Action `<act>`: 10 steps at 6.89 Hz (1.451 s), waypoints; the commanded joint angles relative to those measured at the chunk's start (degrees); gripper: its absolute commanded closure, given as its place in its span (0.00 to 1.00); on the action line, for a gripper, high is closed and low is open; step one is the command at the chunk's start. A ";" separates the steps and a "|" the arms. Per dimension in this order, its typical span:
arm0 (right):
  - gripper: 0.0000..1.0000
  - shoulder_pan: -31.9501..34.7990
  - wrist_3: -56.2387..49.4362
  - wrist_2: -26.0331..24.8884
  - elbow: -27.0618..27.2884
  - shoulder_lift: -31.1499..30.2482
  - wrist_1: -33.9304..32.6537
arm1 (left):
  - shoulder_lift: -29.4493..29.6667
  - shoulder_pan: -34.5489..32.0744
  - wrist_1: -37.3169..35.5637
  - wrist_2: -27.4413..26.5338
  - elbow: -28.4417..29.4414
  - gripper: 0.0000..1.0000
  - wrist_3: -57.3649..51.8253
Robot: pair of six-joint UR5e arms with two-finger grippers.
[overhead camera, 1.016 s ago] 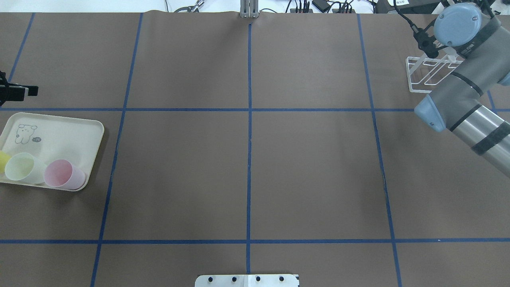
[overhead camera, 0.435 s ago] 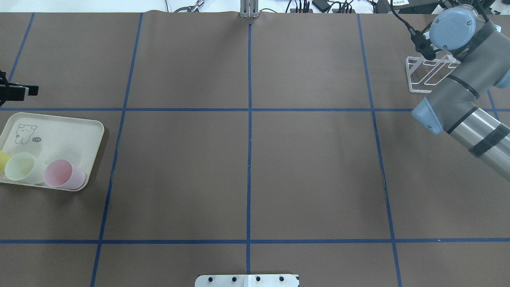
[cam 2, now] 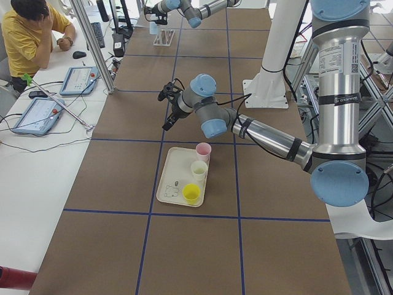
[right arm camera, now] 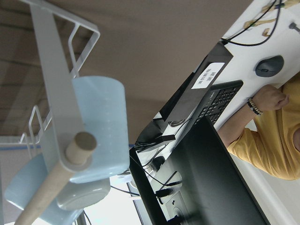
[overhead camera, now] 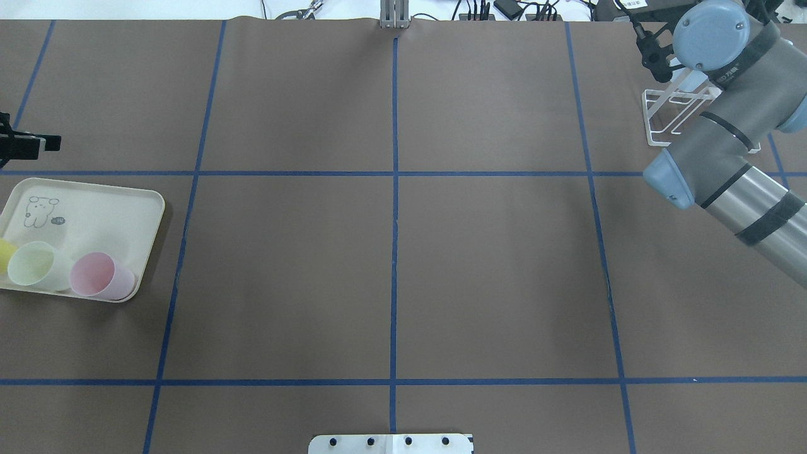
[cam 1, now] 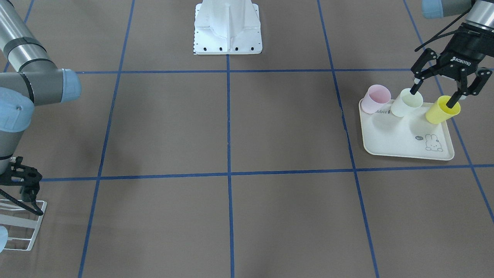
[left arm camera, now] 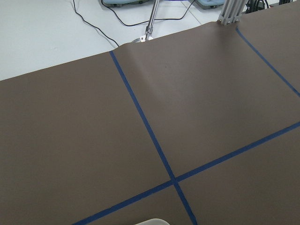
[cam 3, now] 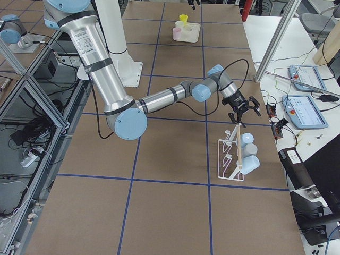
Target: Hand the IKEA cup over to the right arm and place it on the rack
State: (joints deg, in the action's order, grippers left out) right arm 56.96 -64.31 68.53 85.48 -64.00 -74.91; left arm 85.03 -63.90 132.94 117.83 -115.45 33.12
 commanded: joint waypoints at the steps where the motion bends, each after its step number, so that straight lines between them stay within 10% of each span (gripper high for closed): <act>1: 0.01 -3.24 23.51 8.34 7.38 0.11 -0.06 | -0.30 0.00 1.79 -0.58 0.67 0.00 -0.51; 5: 0.00 -17.53 80.80 16.28 20.58 0.37 -0.24 | -8.45 -0.26 5.56 -0.84 1.55 0.00 -7.69; 7: 0.00 -23.79 90.61 17.51 25.07 1.77 -0.86 | -13.55 -0.61 13.95 -4.15 6.26 0.00 -9.56; 10: 0.00 -24.08 94.09 33.66 25.35 7.22 -0.77 | -13.75 -0.61 35.39 -5.42 26.18 0.00 -10.18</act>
State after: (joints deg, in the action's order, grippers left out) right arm 32.97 27.93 97.09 110.64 -58.07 -75.74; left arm 71.37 -64.51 160.54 112.41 -96.74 23.05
